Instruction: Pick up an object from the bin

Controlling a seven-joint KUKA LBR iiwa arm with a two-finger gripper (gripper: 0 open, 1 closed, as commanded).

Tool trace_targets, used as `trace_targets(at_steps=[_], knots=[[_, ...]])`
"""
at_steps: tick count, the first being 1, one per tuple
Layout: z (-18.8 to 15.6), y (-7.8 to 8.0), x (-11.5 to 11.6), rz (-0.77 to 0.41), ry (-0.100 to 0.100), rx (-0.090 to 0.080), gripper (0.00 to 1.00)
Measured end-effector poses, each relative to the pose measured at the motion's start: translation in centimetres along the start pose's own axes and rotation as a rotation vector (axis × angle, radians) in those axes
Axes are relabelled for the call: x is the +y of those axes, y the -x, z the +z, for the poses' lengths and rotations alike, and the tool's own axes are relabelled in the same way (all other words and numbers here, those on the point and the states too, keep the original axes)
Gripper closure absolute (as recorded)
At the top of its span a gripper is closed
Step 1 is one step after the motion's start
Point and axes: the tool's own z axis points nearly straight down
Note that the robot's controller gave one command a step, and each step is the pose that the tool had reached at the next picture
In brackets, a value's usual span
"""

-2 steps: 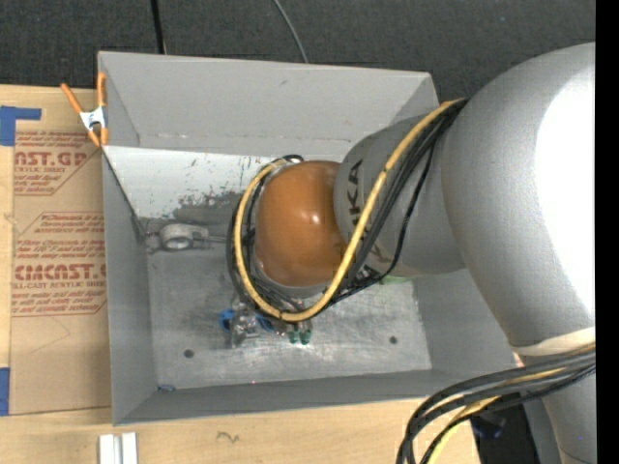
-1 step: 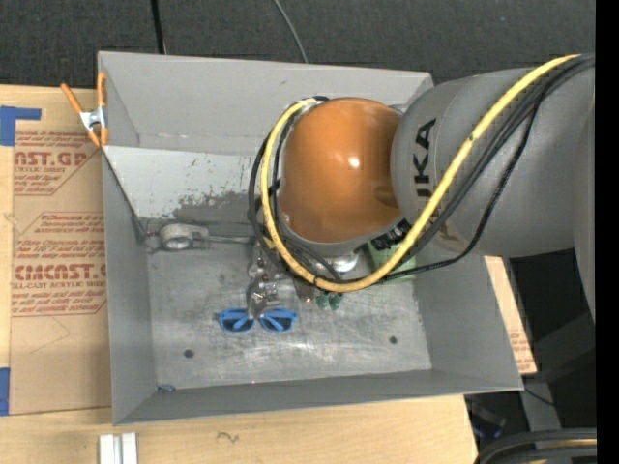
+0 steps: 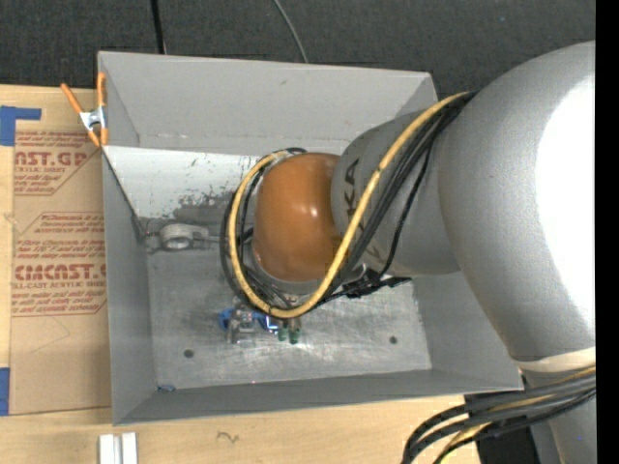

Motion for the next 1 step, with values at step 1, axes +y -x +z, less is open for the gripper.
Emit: trace_targets(at_steps=[1], knots=[[-14.40, -0.32, 0.14, -0.027, 0.005, -0.015, 1.00]])
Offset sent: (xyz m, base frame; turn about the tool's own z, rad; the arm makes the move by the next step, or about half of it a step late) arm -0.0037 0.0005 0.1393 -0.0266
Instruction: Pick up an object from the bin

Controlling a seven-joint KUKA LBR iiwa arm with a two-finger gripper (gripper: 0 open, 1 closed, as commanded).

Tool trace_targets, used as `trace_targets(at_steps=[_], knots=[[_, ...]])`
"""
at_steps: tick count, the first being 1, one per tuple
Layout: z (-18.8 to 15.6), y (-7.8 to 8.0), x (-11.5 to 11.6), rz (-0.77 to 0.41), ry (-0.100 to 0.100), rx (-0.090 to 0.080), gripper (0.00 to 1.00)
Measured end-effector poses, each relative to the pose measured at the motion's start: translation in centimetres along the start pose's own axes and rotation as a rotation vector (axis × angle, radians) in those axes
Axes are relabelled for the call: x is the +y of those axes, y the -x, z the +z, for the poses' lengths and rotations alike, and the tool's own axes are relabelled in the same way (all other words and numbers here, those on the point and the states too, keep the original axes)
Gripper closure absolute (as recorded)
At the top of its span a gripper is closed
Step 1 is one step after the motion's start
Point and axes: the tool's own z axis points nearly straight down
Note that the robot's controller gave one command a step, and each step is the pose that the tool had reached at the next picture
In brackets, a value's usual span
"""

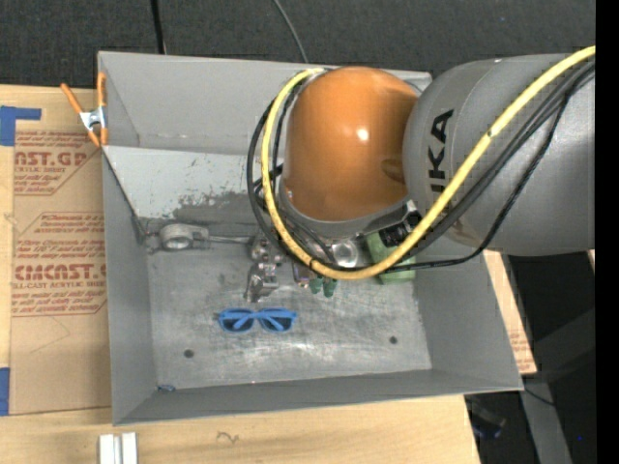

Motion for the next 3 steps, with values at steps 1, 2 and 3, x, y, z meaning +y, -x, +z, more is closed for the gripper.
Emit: trace_targets(at_steps=[1, 2, 3], knots=[[0.5, -0.1, 0.0, 0.000, -0.003, 0.007, 0.00], [12.1, 2.3, -4.0, -0.096, -0.006, 0.015, 0.00], [18.7, 1.8, -5.6, 0.077, -0.003, 0.007, 0.00]])
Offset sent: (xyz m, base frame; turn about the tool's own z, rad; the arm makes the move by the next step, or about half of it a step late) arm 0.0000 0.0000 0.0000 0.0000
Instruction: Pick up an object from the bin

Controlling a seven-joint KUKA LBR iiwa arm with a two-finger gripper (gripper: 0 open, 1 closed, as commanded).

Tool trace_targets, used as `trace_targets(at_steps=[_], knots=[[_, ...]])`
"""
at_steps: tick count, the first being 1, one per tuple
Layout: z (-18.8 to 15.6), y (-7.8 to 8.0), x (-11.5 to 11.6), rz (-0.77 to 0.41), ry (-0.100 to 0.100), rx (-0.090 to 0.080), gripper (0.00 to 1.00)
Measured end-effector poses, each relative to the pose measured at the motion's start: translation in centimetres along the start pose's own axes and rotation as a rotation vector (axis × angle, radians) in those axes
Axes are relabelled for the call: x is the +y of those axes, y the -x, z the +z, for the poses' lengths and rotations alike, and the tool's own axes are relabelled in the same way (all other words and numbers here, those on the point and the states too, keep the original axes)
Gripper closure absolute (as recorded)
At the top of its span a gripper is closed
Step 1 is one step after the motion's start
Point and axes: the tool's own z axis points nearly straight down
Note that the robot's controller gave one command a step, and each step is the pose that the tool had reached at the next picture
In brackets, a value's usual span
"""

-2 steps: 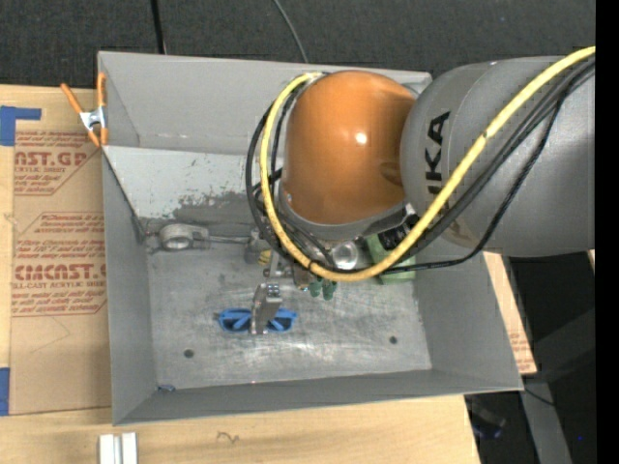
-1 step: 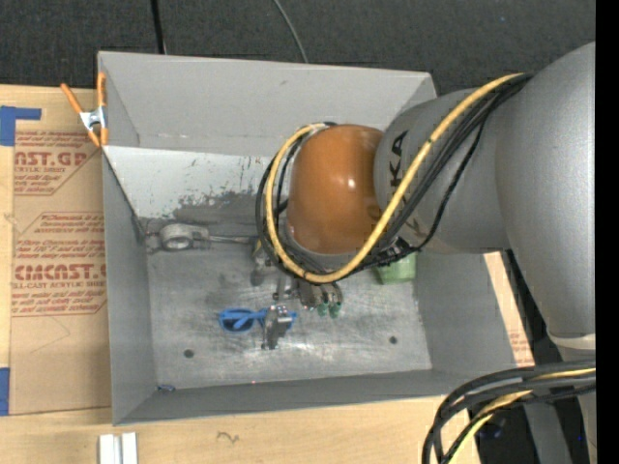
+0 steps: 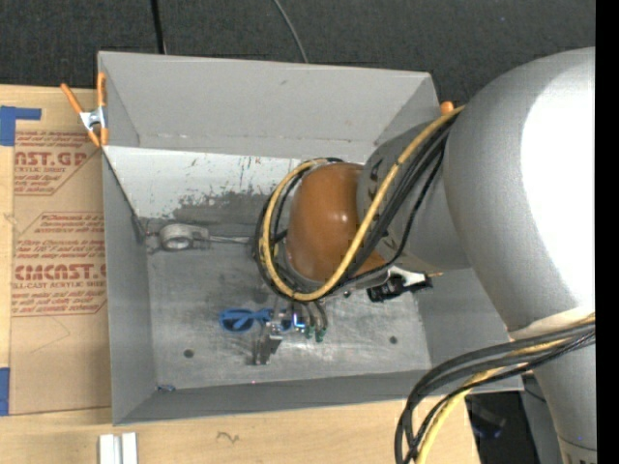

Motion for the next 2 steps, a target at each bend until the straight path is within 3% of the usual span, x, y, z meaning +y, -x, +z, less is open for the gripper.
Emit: trace_targets(at_steps=[1, 2], knots=[[-0.1, -0.1, 0.1, -0.002, 0.000, 0.005, 1.00], [-21.4, 0.0, -0.2, -0.379, 0.000, -0.008, 1.00]])
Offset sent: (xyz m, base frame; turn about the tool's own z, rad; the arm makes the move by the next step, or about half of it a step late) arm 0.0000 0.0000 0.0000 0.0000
